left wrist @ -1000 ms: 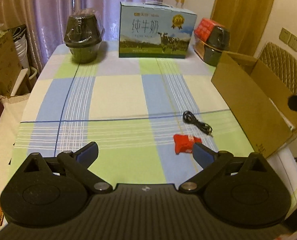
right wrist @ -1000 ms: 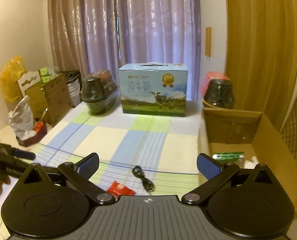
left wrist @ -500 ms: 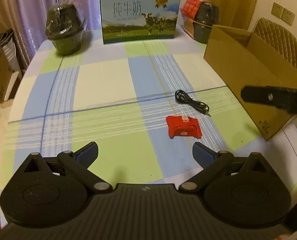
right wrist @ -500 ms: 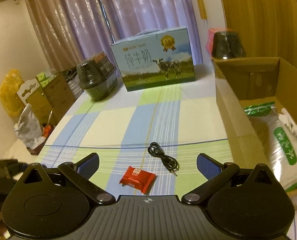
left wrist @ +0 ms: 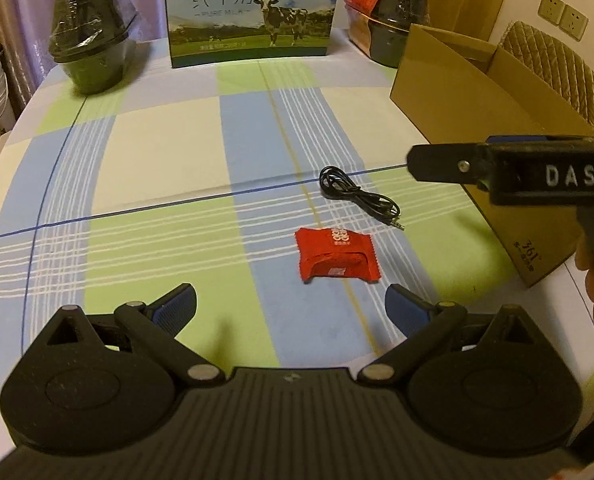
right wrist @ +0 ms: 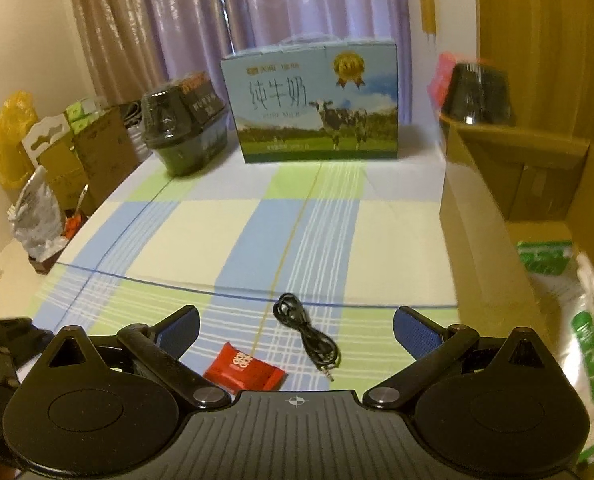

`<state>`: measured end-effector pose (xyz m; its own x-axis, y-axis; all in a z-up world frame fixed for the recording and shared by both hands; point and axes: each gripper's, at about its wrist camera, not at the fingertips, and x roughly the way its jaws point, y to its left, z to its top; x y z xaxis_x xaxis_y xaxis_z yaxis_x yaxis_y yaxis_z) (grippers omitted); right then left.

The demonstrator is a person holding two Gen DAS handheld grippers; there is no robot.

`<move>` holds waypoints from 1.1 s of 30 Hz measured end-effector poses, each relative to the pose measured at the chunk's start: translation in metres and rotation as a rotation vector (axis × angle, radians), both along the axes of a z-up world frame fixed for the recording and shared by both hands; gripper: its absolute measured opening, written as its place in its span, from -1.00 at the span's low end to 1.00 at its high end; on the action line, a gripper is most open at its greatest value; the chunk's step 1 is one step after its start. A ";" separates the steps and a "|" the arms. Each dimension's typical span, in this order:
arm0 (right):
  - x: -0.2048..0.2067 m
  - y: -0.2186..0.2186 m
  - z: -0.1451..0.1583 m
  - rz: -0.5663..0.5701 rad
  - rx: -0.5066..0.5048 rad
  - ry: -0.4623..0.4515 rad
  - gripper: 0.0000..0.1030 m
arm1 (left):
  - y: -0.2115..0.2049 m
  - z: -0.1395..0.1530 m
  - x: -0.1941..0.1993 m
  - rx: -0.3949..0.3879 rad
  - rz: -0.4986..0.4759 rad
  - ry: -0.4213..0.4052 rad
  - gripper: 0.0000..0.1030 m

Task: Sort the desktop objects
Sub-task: 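Move both grippers back over the red candy packet and black cable, then grasp the red candy packet with the left gripper while the right gripper grasps the black cable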

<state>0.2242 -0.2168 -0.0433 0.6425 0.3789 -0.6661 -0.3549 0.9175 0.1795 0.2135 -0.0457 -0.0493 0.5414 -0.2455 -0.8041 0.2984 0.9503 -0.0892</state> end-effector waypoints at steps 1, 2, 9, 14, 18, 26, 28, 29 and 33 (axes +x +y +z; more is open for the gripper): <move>0.004 -0.002 -0.003 -0.004 0.017 0.031 0.95 | -0.001 0.000 0.001 -0.004 -0.007 0.000 0.92; 0.008 -0.003 -0.006 -0.006 0.034 0.054 0.95 | -0.003 0.000 0.001 -0.008 -0.013 -0.006 0.92; 0.022 -0.002 -0.012 -0.001 0.035 0.081 0.69 | -0.012 -0.008 0.009 -0.024 -0.027 -0.017 0.92; 0.029 -0.003 -0.016 -0.012 0.031 0.107 0.45 | -0.017 -0.022 0.016 -0.039 -0.028 -0.009 0.91; 0.034 -0.001 -0.019 -0.008 0.022 0.115 0.44 | -0.023 -0.028 0.022 -0.038 -0.047 -0.019 0.91; 0.043 0.003 -0.025 -0.014 0.014 0.123 0.44 | -0.038 -0.038 0.031 -0.034 -0.081 -0.026 0.90; 0.046 0.001 -0.027 -0.021 0.015 0.125 0.44 | -0.040 -0.040 0.033 -0.034 -0.086 -0.028 0.90; 0.046 0.000 -0.028 -0.025 0.013 0.130 0.44 | -0.041 -0.042 0.034 -0.037 -0.083 -0.027 0.90; 0.049 -0.002 -0.033 -0.024 0.003 0.148 0.41 | -0.041 -0.051 0.041 -0.038 -0.067 0.003 0.87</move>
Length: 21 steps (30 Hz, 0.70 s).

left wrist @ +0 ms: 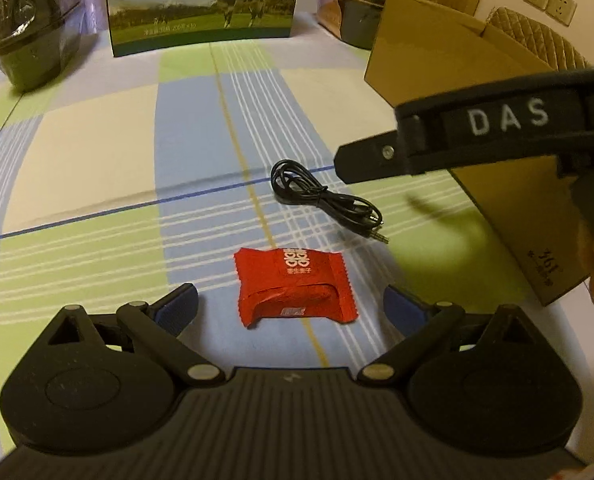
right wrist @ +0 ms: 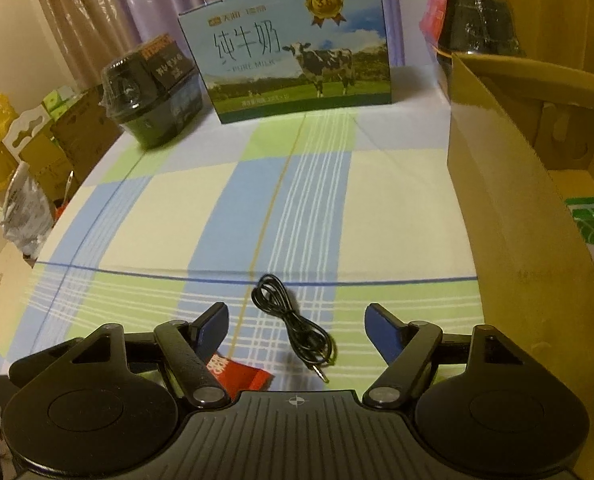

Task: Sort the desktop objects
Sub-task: 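Grasp the red candy packet with the left gripper while the right gripper grasps the black cable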

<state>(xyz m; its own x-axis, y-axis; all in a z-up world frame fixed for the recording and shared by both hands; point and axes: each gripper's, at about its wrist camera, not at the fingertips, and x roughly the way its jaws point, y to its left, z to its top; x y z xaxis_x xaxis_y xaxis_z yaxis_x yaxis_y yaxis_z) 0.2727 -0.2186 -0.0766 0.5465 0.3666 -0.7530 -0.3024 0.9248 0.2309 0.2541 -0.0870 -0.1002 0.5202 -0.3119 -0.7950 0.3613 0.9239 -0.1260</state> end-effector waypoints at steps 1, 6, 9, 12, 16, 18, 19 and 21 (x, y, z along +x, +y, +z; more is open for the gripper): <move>0.000 0.000 -0.001 0.002 -0.001 0.004 0.40 | 0.000 0.000 0.000 0.003 0.001 -0.005 0.86; 0.002 0.001 -0.003 0.017 0.001 0.006 0.38 | -0.002 -0.001 0.005 0.004 0.001 0.000 0.74; 0.003 0.000 -0.005 0.017 -0.003 0.006 0.37 | -0.002 -0.003 0.005 0.026 -0.005 0.000 0.65; 0.005 -0.002 -0.006 0.011 -0.002 0.010 0.37 | -0.003 -0.003 0.006 0.039 -0.005 -0.007 0.53; 0.006 -0.004 -0.007 0.010 -0.007 0.012 0.37 | -0.001 -0.002 0.008 0.053 0.002 -0.017 0.06; 0.005 -0.004 -0.007 0.011 -0.012 0.010 0.37 | 0.002 0.000 0.010 0.056 -0.005 -0.011 -0.04; 0.005 -0.004 -0.007 0.010 -0.015 0.008 0.37 | 0.006 0.002 0.012 0.047 -0.009 -0.004 -0.20; 0.005 -0.004 -0.008 0.014 -0.027 0.002 0.36 | 0.013 0.004 0.016 0.052 -0.001 0.006 -0.21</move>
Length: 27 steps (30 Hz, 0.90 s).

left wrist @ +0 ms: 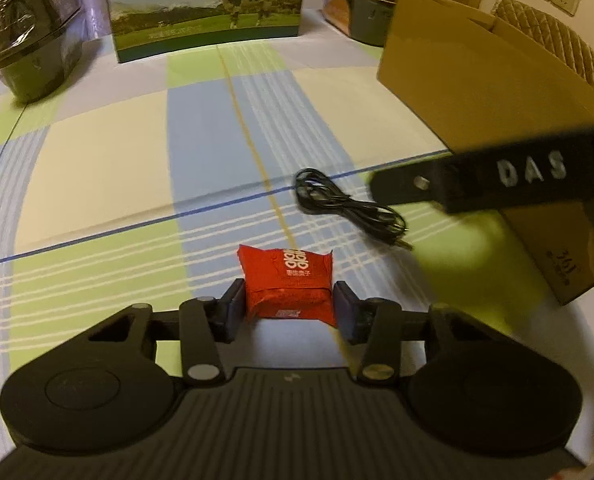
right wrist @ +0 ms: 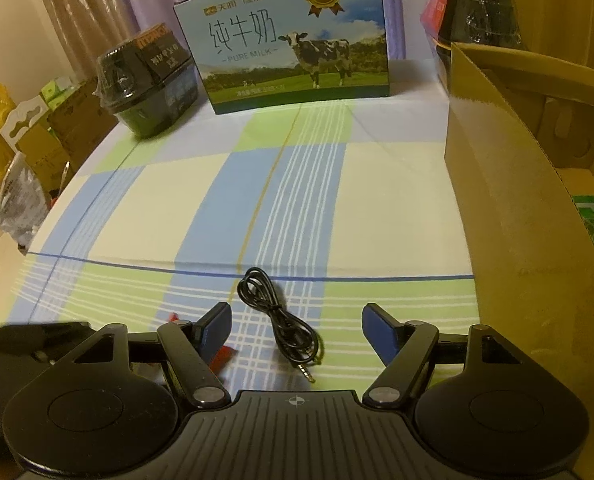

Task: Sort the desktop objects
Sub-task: 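Grasp the red candy packet with the left gripper while the right gripper grasps the black cable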

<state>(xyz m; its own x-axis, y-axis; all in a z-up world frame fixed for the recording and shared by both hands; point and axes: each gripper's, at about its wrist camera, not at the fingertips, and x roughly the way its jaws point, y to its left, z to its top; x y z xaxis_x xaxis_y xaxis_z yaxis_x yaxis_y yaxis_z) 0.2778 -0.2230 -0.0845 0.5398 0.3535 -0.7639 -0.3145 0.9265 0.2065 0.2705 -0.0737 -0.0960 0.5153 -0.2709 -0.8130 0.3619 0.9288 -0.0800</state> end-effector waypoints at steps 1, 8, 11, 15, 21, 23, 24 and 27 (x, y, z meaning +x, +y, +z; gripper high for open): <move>0.000 0.000 -0.001 0.007 -0.006 -0.003 0.36 | 0.006 0.000 0.003 0.005 0.009 0.000 -0.22; 0.003 0.013 -0.012 0.099 -0.051 -0.028 0.24 | 0.042 0.005 0.016 -0.028 0.076 -0.007 -0.24; 0.005 0.022 -0.019 0.159 -0.079 -0.038 0.10 | 0.049 0.008 0.014 -0.027 0.068 -0.019 -0.24; 0.007 0.031 -0.029 0.216 -0.112 -0.040 0.00 | 0.050 0.006 0.012 -0.021 0.046 -0.031 -0.18; 0.008 0.038 -0.041 0.246 -0.159 -0.025 -0.20 | 0.055 0.001 0.013 -0.017 0.049 -0.026 0.09; 0.008 0.040 -0.040 0.255 -0.159 -0.016 -0.39 | 0.056 0.001 0.013 -0.020 0.050 -0.030 0.12; 0.008 0.043 -0.039 0.260 -0.150 -0.005 -0.48 | 0.057 0.001 0.014 -0.022 0.050 -0.033 0.13; 0.007 0.047 -0.037 0.257 -0.120 0.031 -0.58 | 0.055 0.001 0.014 -0.010 0.041 -0.043 0.17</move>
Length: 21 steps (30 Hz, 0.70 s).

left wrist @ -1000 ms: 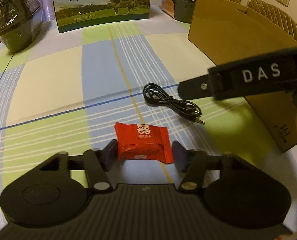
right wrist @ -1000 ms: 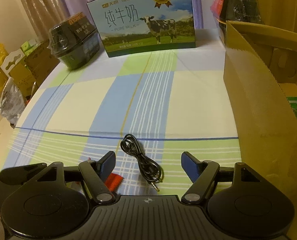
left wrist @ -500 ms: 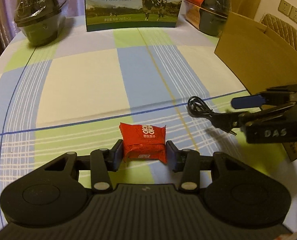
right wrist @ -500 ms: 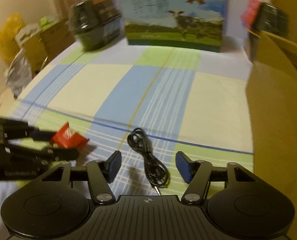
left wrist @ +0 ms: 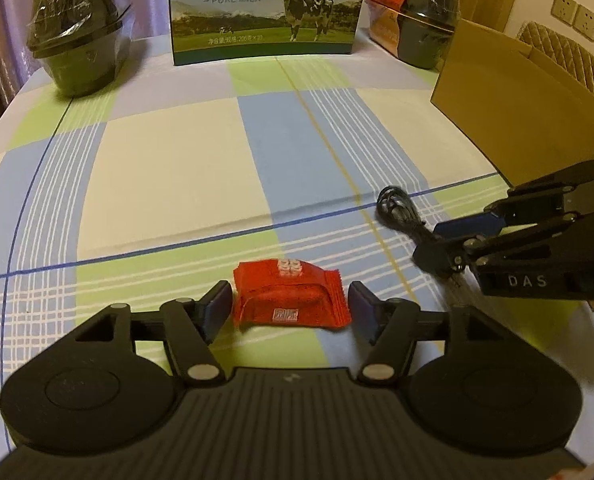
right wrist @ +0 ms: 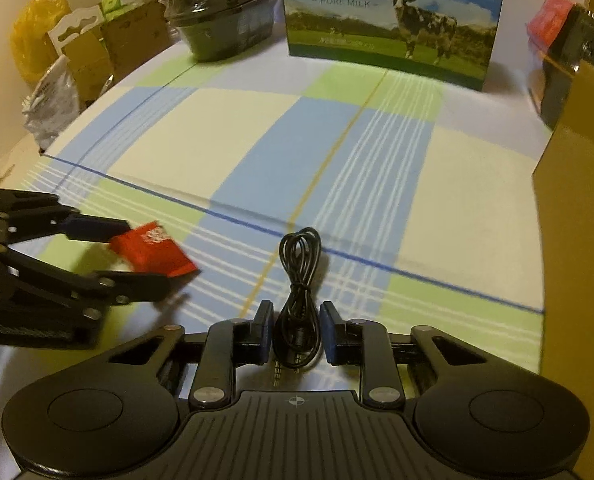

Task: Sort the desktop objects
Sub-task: 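Grasp the red candy packet with the left gripper while the right gripper grasps the black cable, then lift the candy packet with the left gripper while the right gripper lifts the cable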

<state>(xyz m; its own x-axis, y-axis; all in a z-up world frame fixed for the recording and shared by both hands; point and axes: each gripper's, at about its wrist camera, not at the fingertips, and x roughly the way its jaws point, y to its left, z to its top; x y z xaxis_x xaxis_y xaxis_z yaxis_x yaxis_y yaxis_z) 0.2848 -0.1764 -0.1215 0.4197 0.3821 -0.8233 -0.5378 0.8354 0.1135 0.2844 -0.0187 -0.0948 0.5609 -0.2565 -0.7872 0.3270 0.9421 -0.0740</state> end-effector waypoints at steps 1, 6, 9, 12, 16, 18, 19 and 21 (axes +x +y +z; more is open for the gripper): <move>-0.001 0.001 0.000 0.000 0.017 0.014 -0.58 | -0.001 0.000 0.000 0.004 -0.002 -0.003 0.17; -0.002 0.003 0.001 -0.013 0.028 0.030 -0.59 | -0.006 -0.003 -0.001 0.022 -0.033 -0.010 0.17; -0.001 0.002 0.001 -0.029 0.041 0.038 -0.59 | -0.005 -0.006 0.003 0.013 -0.024 0.000 0.17; -0.001 0.002 0.001 -0.025 0.037 0.033 -0.59 | -0.004 -0.007 0.005 0.005 -0.020 0.005 0.11; -0.002 0.003 0.001 -0.016 0.033 0.022 -0.58 | -0.002 -0.005 0.006 -0.013 -0.010 0.011 -0.20; -0.004 0.006 0.001 0.001 0.018 0.007 -0.57 | -0.001 -0.004 0.007 -0.028 -0.012 0.024 -0.21; -0.005 0.006 0.001 0.004 0.013 0.003 -0.55 | -0.001 -0.004 0.006 -0.031 -0.015 0.025 -0.21; -0.004 0.006 0.000 0.000 0.014 -0.001 -0.51 | -0.002 -0.003 0.005 -0.025 -0.029 0.023 -0.21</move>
<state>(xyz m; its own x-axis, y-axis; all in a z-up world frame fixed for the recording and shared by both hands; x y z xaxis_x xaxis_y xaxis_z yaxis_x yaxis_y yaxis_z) 0.2805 -0.1700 -0.1215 0.4210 0.3937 -0.8172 -0.5376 0.8339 0.1248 0.2892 -0.0205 -0.0981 0.5348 -0.2921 -0.7929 0.3520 0.9301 -0.1052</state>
